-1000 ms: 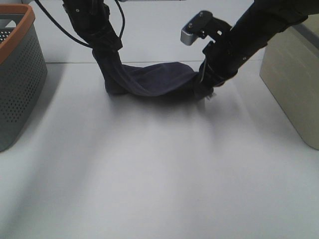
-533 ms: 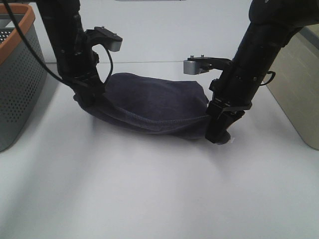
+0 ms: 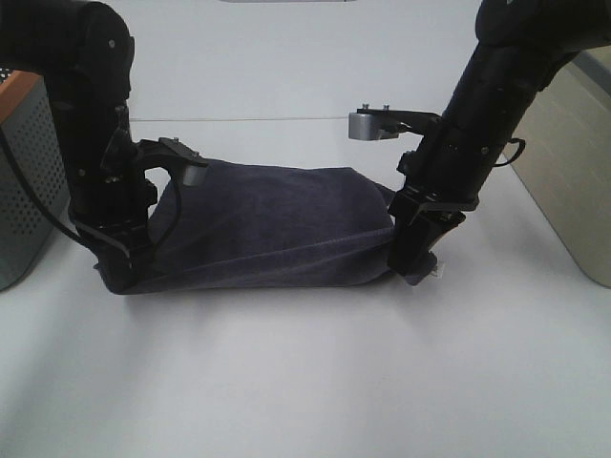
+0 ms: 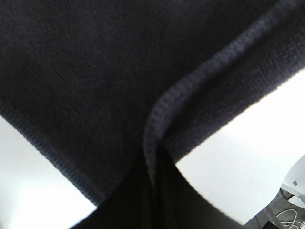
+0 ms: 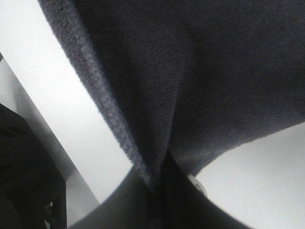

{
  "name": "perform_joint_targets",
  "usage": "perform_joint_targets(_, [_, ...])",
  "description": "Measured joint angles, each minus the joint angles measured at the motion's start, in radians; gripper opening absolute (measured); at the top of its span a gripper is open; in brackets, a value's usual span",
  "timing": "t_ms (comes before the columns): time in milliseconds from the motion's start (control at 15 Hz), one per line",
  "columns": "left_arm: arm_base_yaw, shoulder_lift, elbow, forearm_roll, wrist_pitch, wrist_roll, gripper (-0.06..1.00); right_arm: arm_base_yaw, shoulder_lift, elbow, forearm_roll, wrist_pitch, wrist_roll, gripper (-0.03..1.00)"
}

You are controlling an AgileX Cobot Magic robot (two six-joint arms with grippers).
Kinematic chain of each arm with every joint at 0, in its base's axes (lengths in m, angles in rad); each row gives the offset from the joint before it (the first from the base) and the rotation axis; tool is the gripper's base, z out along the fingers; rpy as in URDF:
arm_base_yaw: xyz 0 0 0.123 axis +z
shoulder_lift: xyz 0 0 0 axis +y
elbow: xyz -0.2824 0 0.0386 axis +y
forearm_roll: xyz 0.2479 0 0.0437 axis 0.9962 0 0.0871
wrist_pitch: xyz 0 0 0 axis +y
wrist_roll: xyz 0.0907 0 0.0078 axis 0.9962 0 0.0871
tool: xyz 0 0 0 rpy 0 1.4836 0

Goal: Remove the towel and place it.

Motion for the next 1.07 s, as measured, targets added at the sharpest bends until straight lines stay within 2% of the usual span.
perform_joint_targets(133, [0.0,-0.001,0.005,0.002,0.0,-0.001,0.0,0.0,0.02,0.0,0.022,0.032,0.026,0.16])
perform_joint_targets(267, [0.003,-0.001,0.005,0.002,0.0,-0.044,0.02,0.0,0.03,0.0,0.03,0.046,0.073,0.31])
perform_joint_targets(333, [0.007,-0.001,0.005,0.001,0.0,-0.072,0.12,0.0,0.03,0.0,0.03,0.048,0.101,0.41])
perform_joint_targets(400, [0.007,-0.001,0.005,0.001,0.0,-0.091,0.26,0.0,0.03,0.0,0.03,0.05,0.134,0.51])
perform_joint_targets(467, [0.007,-0.001,0.005,0.002,0.0,-0.114,0.46,0.0,0.03,0.0,0.03,0.052,0.169,0.61])
perform_joint_targets(600, [0.007,-0.002,0.005,0.001,0.0,-0.152,0.76,0.0,0.03,-0.002,0.03,0.059,0.226,0.7])
perform_joint_targets(667, [0.007,-0.002,0.002,0.001,0.0,-0.17,0.84,0.0,0.031,-0.014,0.029,0.061,0.258,0.71])
perform_joint_targets(933, [0.007,-0.066,-0.08,-0.082,0.0,-0.223,0.88,0.0,-0.027,-0.087,0.014,0.06,0.392,0.72])
perform_joint_targets(1067, [0.007,-0.16,-0.136,-0.11,0.0,-0.246,0.88,0.0,-0.124,-0.141,-0.017,0.06,0.506,0.72])
